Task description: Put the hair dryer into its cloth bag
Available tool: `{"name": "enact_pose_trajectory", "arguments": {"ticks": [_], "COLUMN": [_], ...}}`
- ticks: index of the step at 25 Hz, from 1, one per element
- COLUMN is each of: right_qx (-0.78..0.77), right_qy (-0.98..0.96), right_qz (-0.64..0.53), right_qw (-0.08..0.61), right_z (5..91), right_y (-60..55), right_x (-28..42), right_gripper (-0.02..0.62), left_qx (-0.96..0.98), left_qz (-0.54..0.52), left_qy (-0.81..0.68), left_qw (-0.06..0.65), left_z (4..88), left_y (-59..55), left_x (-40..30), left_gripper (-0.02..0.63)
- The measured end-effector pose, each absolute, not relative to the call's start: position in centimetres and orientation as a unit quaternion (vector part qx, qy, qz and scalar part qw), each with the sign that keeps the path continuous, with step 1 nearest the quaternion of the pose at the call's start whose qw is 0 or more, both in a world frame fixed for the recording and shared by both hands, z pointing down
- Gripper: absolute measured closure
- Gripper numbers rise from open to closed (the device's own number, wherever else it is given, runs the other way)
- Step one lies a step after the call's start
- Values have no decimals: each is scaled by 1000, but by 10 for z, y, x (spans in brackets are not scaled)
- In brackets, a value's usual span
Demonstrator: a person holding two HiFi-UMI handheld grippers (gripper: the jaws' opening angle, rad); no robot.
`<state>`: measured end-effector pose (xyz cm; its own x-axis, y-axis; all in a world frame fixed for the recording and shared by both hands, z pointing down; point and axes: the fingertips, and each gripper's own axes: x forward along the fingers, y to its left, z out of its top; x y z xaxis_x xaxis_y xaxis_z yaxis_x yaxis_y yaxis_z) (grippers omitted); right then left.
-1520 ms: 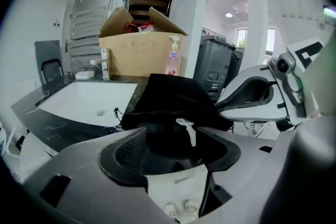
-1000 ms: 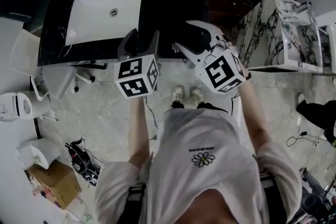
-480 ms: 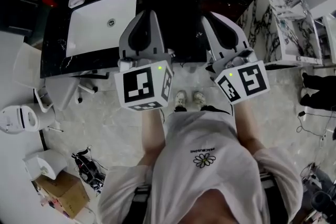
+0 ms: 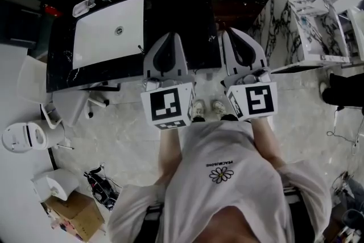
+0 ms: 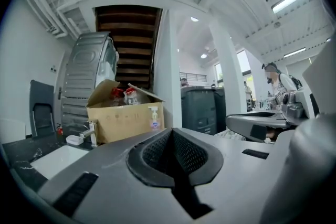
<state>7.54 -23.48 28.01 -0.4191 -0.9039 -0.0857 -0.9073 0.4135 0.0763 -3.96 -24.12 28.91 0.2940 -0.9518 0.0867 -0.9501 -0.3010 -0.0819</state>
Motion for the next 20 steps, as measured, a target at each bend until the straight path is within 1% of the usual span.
{"name": "enact_pose_trajectory", "arguments": {"ticks": [20], "right_qx": [-535], "right_qy": [842], "right_qz": [64], "right_qw": [3], "right_z": [284], "right_y": [-236], "right_x": [72], "right_gripper": [583], "left_qx": [-799], "left_qz": [-73], "left_qy": [597], "left_qw": [3], "left_z": [296], "left_y": [-245], "left_x": [-44], "left_gripper": [589]}}
